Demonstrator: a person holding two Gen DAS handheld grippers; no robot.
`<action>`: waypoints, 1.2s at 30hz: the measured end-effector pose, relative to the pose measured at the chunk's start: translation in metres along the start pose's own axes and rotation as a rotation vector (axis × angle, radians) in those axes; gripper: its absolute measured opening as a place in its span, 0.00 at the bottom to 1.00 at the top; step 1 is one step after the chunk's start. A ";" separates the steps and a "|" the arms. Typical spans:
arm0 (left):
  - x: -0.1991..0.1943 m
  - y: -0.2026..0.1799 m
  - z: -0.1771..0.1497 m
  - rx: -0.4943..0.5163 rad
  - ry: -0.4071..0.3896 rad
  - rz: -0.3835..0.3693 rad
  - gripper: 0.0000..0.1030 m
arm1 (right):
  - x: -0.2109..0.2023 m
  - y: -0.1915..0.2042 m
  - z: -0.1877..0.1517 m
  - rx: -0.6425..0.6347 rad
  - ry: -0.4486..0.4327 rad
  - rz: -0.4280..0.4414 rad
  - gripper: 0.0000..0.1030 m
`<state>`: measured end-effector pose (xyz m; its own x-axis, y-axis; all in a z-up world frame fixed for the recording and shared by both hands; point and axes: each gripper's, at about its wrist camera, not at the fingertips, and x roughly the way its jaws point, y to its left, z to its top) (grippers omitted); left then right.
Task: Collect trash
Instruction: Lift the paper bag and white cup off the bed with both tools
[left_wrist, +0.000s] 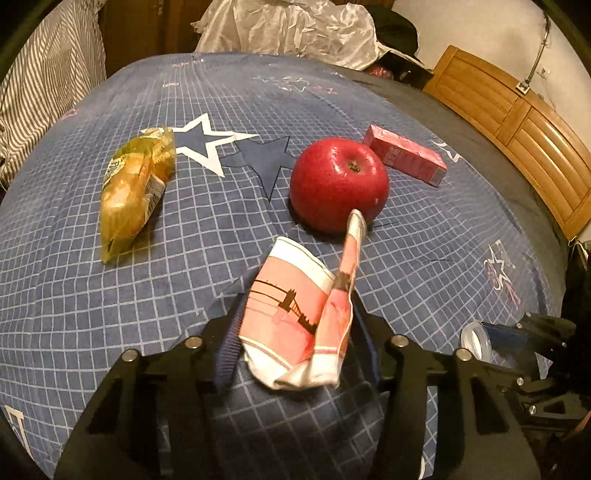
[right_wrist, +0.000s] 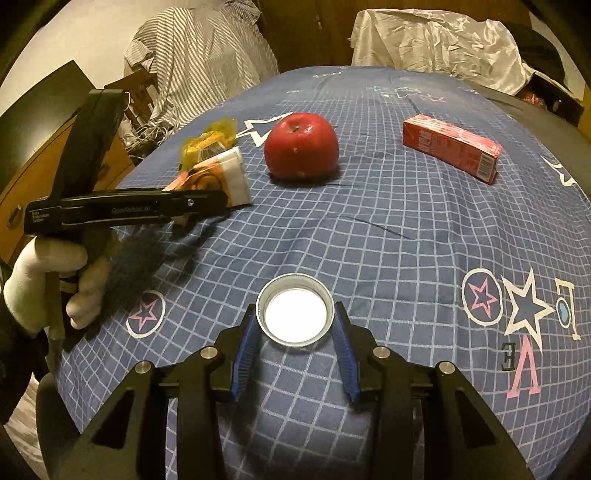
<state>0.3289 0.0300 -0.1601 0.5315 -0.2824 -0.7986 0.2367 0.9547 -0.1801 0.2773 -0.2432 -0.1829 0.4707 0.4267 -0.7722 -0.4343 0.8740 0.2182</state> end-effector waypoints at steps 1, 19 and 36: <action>-0.001 -0.001 -0.001 0.004 -0.006 0.007 0.48 | 0.000 0.001 -0.001 0.001 -0.006 -0.005 0.40; -0.097 -0.051 -0.049 0.045 -0.321 0.178 0.43 | -0.055 0.015 -0.010 0.024 -0.262 -0.130 0.40; -0.173 -0.101 -0.080 0.047 -0.529 0.284 0.43 | -0.169 0.058 -0.027 -0.023 -0.531 -0.250 0.40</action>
<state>0.1483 -0.0098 -0.0492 0.9088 -0.0371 -0.4157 0.0560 0.9979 0.0336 0.1519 -0.2713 -0.0562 0.8788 0.2719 -0.3922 -0.2745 0.9602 0.0506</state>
